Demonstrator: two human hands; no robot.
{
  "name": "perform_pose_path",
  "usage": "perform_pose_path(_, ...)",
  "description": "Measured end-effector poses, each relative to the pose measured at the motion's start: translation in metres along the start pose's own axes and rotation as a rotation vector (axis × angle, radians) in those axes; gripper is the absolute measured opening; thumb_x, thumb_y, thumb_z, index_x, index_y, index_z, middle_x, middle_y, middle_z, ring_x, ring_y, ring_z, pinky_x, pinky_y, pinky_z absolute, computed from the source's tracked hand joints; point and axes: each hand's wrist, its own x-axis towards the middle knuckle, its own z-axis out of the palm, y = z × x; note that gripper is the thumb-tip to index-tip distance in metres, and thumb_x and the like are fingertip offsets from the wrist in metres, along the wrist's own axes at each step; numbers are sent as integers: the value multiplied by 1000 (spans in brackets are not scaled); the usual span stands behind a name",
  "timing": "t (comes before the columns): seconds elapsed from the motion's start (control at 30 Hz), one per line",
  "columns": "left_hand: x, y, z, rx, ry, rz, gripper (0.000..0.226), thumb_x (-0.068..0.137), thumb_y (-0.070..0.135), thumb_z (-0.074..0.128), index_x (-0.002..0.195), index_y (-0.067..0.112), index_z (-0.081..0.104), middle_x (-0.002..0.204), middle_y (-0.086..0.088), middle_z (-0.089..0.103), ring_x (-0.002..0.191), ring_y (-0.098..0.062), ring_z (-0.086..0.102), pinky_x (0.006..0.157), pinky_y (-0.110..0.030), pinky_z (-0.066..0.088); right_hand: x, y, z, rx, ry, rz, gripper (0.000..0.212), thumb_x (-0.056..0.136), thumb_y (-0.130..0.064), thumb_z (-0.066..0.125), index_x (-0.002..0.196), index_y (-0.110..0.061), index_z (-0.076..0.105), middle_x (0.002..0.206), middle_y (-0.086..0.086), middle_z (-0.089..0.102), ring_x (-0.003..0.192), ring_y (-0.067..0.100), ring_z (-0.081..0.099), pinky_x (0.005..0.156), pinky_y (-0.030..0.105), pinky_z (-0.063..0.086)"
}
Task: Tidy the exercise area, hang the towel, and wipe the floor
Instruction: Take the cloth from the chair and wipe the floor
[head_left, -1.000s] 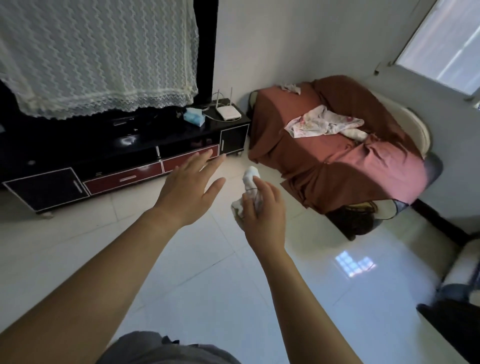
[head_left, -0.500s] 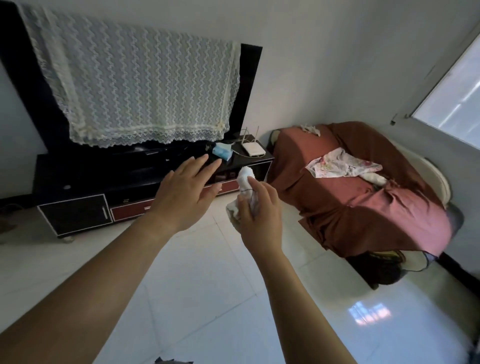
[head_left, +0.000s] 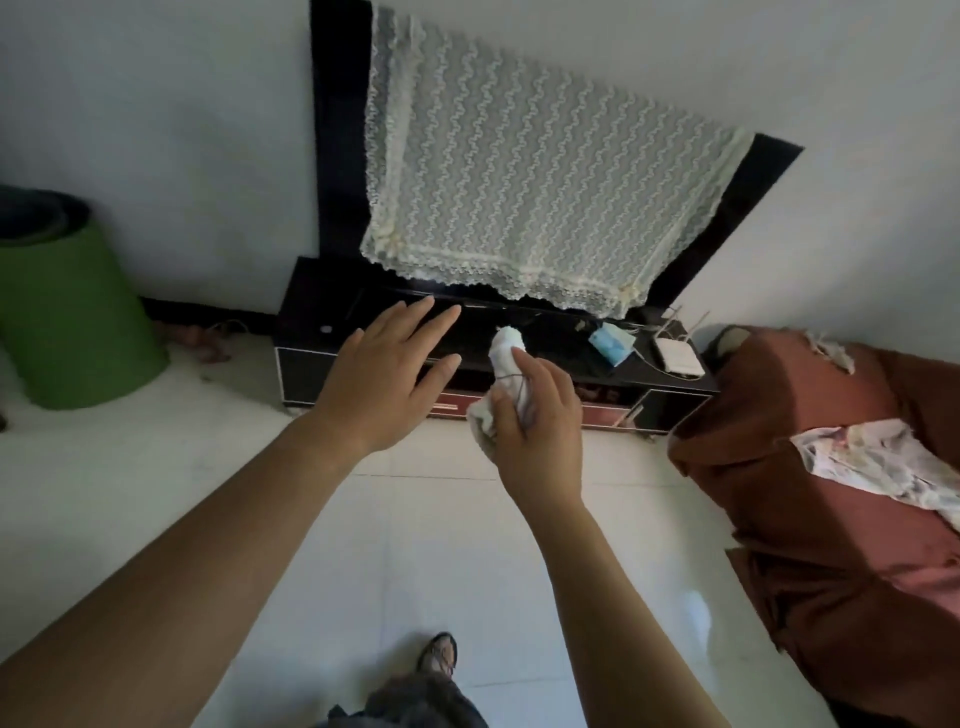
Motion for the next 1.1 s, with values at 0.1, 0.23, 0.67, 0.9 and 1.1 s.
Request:
perform_pose_path(0.1, 15, -41, -3, 41, -1, -92, 70, 85, 62, 10, 147, 34, 22, 156, 2, 22, 145, -20, 15, 111, -52, 26, 31, 1, 45, 49, -108, -13, 41, 88, -31, 47, 127, -19, 52, 124, -2, 51, 110, 16, 48, 92, 39, 44)
perform_pose_path(0.23, 46, -104, -5, 123, -16, -234, 61, 92, 58, 17, 148, 33, 19, 156, 1, 20, 145, -21, 14, 113, -49, 25, 81, 5, 112, 126, -232, -69, 38, 90, -30, 48, 126, -19, 52, 123, -1, 50, 108, 15, 49, 90, 40, 46)
perform_pose_path(0.67, 107, -247, -37, 297, 79, -689, 70, 86, 58, 12, 146, 26, 30, 151, -6, 33, 138, -26, 31, 104, -48, 37, 226, -23, 311, 365, -644, -245, 49, 85, -44, 41, 127, -21, 52, 128, -1, 48, 114, 19, 48, 95, 44, 44)
perform_pose_path(0.9, 85, -322, -73, 301, 198, -986, 61, 92, 55, 18, 147, 29, 26, 152, -4, 30, 140, -24, 26, 109, -50, 32, 241, -91, 396, 425, -796, -411, 42, 86, -32, 49, 124, -16, 55, 127, 5, 52, 115, 19, 48, 96, 45, 43)
perform_pose_path(1.1, 74, -415, -110, 243, 309, -1094, 66, 88, 59, 14, 146, 30, 26, 152, -4, 32, 139, -23, 28, 107, -50, 34, 251, -163, 491, 429, -869, -556, 47, 86, -45, 42, 120, -15, 57, 116, 4, 58, 107, 19, 52, 91, 38, 46)
